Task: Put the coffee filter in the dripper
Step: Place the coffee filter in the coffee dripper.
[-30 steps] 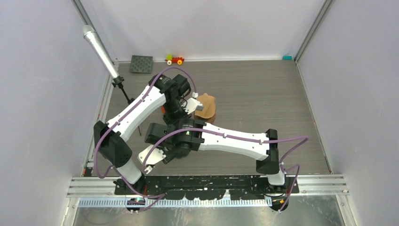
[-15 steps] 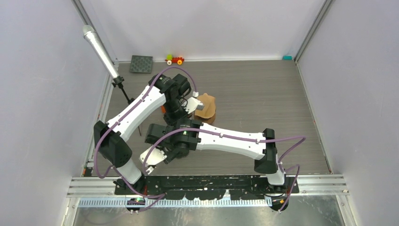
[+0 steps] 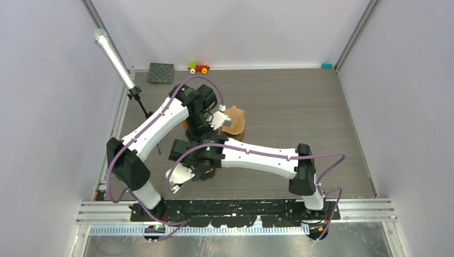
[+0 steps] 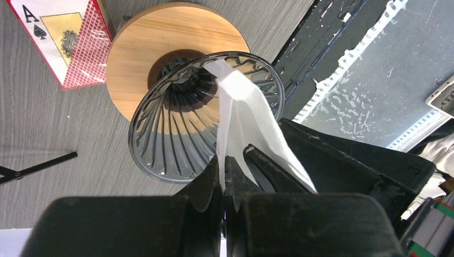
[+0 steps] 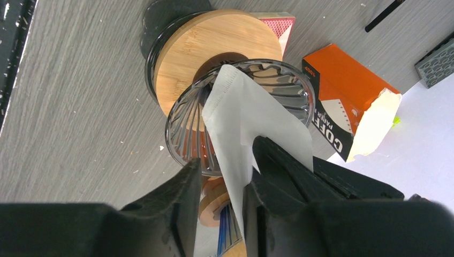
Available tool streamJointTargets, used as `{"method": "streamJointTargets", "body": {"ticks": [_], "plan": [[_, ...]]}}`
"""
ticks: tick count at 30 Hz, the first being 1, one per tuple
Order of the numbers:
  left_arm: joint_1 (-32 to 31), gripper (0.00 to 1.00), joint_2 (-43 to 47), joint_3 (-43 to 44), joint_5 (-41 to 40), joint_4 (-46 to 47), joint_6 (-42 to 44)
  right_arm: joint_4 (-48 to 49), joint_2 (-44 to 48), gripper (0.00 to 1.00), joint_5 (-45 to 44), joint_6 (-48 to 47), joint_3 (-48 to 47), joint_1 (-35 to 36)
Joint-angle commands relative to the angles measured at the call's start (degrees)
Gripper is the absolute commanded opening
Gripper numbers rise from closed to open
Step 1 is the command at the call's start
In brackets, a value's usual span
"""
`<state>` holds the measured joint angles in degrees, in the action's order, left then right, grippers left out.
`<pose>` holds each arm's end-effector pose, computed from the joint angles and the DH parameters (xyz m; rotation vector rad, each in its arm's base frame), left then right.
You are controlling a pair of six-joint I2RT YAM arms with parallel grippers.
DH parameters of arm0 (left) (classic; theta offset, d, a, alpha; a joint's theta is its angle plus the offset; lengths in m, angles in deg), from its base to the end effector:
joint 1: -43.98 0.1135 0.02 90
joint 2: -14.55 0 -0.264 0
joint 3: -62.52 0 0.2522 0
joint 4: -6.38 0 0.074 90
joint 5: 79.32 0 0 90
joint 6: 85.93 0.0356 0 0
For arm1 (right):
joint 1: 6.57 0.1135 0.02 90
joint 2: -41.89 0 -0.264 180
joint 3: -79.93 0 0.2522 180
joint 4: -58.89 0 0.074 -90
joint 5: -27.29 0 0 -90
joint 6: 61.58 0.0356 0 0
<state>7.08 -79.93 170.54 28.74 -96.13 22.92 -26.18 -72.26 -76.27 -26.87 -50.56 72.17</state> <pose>0.2235 -0.1816 0.3279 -1.4400 -2.7132 0.4864 0.0881 0.3999 0.3241 -2.4837 1.1196 -0.2131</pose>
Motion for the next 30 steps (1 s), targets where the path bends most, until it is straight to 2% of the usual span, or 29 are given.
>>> {"method": "streamJointTargets", "body": {"ticks": [1, 4, 9, 19, 26, 30], "plan": [[-0.2, 0.03, 2.1, 0.8, -0.4, -7.2, 0.9, 1.2, 3.2, 0.32, -2.7, 0.3, 0.8, 0.1], [-0.2, 0.03, 2.5, 0.8, -1.6, -7.3, 0.8, 2.0, 3.9, 0.22, -2.5, 0.8, 1.8, 0.0], [-0.2, 0.07, 3.7, 0.3, -4.4, -6.9, 0.5, 3.5, 5.0, 0.16, -1.1, 2.3, 3.0, -0.1], [-0.2, 0.07, 5.1, -1.6, -8.1, -6.2, 0.3, 7.6, 6.6, 0.10, 1.8, 6.0, 6.5, -1.1], [-0.1, 0.22, 4.5, -2.1, -9.1, -5.5, 0.0, 10.4, 7.2, 0.09, 3.1, 7.7, 9.7, -1.8], [-0.2, 0.25, 3.8, -1.6, -9.8, -5.4, -0.1, 11.5, 7.6, 0.10, 3.4, 8.3, 11.1, -2.3]]}}
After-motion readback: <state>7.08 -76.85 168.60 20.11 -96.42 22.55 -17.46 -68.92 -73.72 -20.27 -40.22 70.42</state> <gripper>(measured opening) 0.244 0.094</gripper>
